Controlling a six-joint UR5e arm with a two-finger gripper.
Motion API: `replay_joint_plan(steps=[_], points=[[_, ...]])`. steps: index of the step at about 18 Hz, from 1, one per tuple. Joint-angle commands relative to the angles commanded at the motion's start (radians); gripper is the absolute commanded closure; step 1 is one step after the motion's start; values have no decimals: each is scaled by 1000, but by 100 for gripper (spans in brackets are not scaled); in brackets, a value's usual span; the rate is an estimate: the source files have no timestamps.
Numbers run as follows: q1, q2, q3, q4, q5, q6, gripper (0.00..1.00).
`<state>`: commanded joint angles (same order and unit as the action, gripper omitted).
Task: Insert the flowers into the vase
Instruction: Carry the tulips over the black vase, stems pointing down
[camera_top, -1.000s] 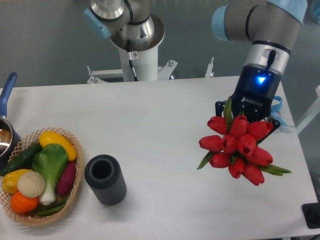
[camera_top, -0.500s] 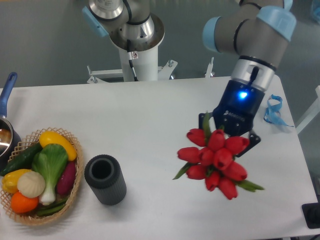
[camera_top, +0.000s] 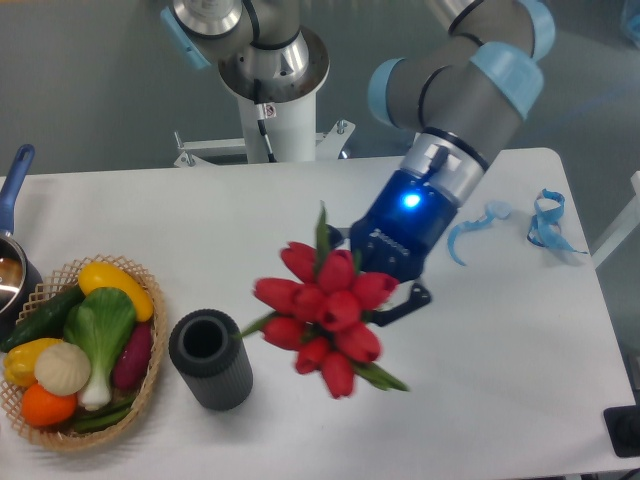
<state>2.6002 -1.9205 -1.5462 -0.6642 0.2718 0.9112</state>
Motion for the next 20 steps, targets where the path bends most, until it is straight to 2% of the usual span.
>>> replay_joint_plan(steps=[2,6,11,20], points=[[-9,3,-18,2,-35,2,78],[1,35,-54,0,-204,2,78],[-21,22,-64,0,-377,60,78],[-77,-12,-66,-2,-388,69,78]])
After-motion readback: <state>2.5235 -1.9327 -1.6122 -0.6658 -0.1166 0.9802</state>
